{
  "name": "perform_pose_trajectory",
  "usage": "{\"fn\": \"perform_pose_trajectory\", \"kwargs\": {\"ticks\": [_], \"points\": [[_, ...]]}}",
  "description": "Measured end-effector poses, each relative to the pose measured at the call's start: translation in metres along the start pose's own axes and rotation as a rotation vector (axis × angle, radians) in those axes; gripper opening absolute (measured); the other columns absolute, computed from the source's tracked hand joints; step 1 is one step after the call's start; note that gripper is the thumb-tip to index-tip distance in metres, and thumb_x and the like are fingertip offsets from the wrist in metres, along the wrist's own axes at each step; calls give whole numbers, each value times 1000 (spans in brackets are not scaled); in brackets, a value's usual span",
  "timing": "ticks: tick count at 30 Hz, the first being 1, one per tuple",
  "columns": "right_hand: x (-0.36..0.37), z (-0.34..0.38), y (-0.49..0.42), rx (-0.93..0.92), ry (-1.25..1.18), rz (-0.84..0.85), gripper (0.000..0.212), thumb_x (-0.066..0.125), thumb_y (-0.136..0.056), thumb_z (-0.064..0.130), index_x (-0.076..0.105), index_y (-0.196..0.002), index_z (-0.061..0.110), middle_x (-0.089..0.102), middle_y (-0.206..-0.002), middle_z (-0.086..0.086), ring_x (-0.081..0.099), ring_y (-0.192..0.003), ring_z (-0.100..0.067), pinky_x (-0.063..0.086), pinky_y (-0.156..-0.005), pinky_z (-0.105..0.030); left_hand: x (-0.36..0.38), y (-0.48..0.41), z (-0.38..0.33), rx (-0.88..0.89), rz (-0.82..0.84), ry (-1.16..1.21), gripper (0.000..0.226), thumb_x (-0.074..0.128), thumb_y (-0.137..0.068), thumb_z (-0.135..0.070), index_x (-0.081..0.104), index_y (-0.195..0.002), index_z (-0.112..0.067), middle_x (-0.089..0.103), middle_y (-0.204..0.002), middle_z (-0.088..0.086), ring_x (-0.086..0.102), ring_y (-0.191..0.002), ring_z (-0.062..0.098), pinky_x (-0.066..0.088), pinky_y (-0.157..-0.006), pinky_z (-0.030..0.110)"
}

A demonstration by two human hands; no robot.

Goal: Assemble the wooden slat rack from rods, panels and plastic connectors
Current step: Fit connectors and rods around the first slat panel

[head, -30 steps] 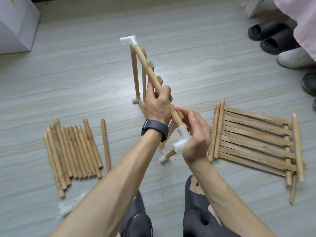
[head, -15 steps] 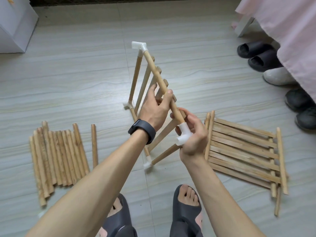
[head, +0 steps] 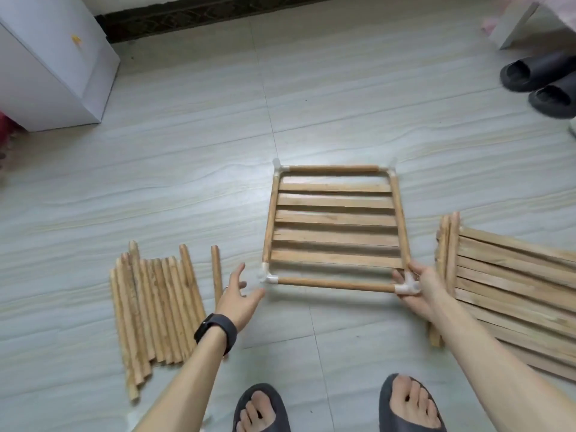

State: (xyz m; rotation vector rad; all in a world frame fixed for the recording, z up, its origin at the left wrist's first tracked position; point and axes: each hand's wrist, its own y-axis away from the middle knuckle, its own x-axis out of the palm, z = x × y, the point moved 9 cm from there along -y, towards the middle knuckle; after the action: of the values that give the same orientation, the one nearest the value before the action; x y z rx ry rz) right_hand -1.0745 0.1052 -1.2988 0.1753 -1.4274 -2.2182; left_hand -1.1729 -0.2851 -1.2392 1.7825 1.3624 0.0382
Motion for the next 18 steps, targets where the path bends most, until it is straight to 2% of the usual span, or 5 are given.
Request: {"fn": "perform_pose_trajectory", "kwargs": {"ticks": [2, 6, 8, 11, 18], "points": [[-7, 5, -9, -124, 215, -117, 18, 49, -105, 16, 65, -98, 13, 60, -95, -1, 61, -72, -13, 52, -49, -19, -5, -14, -10, 24, 3, 14, 71, 67, -91, -40, 28, -150, -38, 46, -129, -5, 52, -108, 17, 41, -92, 33], [-9, 32, 13, -479, 1003, -419, 45, 58, -97, 33, 57, -138, 16, 59, -139, -10, 51, -129, -32, 39, -107, -41, -5, -39, -13, 26, 20, -115, 45, 64, -92, -39, 53, -135, -30, 60, -121, -10, 58, -110, 16, 44, -91, 29], [18, 33, 44, -738, 1180, -465, 56, 61, -92, 39, 47, -142, 19, 45, -150, -9, 35, -139, -34, 29, -113, -50, 2, -49, -6, -5, 45, -172, 37, 62, -93, -38, 59, -128, -26, 65, -112, -8, 60, -107, 15, 45, -92, 28], [96, -6, 85, -1133, 1407, -61, 72, 72, -86, 46, 43, -144, 14, 46, -145, -8, 39, -132, -29, 36, -109, -46, 15, -56, 6, -75, 87, -8, 30, 66, -92, -32, 67, -118, -19, 71, -104, -2, 69, -99, 21, 54, -94, 39], [200, -121, 65, -1068, 2230, 404, 104, 72, -71, 65, 27, -152, 18, 31, -152, -5, 29, -140, -27, 27, -113, -45, 38, -48, 23, -92, 199, 82, 14, 75, -81, -31, 72, -92, -24, 74, -79, -6, 68, -70, 10, 44, -52, 14]]}}
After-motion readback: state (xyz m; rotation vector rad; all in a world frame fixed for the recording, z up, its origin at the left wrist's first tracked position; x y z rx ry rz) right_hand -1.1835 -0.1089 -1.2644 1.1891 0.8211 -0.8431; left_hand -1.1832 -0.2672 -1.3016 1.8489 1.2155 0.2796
